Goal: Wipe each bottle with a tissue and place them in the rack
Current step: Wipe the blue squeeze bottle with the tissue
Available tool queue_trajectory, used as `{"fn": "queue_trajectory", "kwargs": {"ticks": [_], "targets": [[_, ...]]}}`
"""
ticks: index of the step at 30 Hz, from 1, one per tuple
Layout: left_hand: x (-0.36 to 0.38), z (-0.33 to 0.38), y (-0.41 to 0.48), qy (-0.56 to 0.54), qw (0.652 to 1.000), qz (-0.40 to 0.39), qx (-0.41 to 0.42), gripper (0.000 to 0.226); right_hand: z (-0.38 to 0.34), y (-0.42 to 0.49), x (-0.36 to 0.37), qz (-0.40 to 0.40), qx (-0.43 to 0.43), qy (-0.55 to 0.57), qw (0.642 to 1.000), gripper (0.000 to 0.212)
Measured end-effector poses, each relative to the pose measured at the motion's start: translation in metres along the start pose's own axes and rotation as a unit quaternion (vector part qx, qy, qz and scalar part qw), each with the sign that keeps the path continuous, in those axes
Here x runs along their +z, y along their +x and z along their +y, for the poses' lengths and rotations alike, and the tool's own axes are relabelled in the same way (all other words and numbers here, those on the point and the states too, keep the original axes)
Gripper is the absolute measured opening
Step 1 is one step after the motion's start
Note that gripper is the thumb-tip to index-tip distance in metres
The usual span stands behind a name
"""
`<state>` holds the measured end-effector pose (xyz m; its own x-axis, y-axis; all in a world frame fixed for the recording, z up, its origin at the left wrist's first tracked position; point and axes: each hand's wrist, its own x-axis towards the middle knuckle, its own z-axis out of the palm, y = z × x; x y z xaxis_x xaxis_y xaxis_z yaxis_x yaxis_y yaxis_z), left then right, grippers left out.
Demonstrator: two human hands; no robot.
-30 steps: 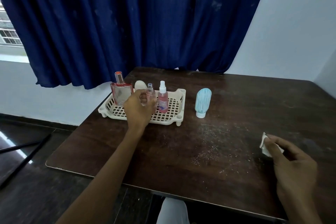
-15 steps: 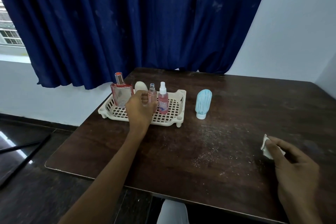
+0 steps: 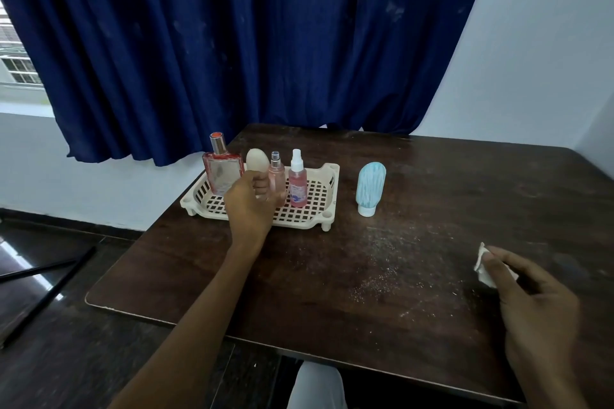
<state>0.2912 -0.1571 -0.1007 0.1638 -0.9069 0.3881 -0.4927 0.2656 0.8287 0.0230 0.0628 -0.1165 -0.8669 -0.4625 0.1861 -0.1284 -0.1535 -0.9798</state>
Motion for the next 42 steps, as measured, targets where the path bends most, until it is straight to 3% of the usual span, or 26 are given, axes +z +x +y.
{"fn": "queue_trajectory", "kwargs": {"ticks": [6,12,17,23,26,28,31,33,37,40,42], "targets": [[-0.014,0.019,-0.021,-0.013,0.99,0.085,0.111,0.02,0.0,-0.001,0.003,-0.015,-0.014,-0.016,1.0,0.012],[0.022,0.07,-0.046,-0.075,0.963,-0.069,0.25,0.023,0.0,0.0,0.004,-0.026,-0.013,-0.009,1.0,0.012],[0.066,0.08,-0.042,-0.061,0.961,-0.182,0.201,0.053,0.002,-0.001,0.001,-0.022,-0.013,-0.015,1.0,0.011],[0.084,0.091,-0.03,-0.017,0.983,-0.13,0.132,0.072,0.001,0.0,0.0,-0.024,-0.004,-0.002,1.0,0.013],[0.099,0.104,-0.02,0.053,0.966,-0.235,0.096,0.095,0.001,0.0,0.0,-0.024,-0.006,-0.007,1.0,0.014],[0.114,0.108,-0.015,0.158,0.937,-0.292,0.111,0.091,0.002,0.0,0.0,-0.021,-0.003,-0.002,1.0,0.014],[0.13,0.106,-0.016,0.224,0.923,-0.29,0.117,0.06,0.003,0.0,-0.002,-0.018,-0.004,0.001,1.0,0.013],[0.135,0.103,-0.02,0.219,0.928,-0.278,0.121,0.041,0.004,-0.001,-0.002,-0.02,-0.005,-0.007,1.0,0.012],[0.139,0.103,-0.026,0.18,0.941,-0.263,0.116,0.036,0.004,0.0,-0.002,-0.022,0.0,-0.013,1.0,0.011],[0.137,0.112,-0.036,0.049,0.961,-0.258,0.083,0.041,0.001,-0.001,-0.003,-0.028,-0.005,-0.015,0.999,0.01],[0.132,0.116,-0.046,-0.095,0.949,-0.3,0.005,0.039,0.0,-0.001,-0.002,-0.031,-0.008,-0.016,0.999,0.011]]}}
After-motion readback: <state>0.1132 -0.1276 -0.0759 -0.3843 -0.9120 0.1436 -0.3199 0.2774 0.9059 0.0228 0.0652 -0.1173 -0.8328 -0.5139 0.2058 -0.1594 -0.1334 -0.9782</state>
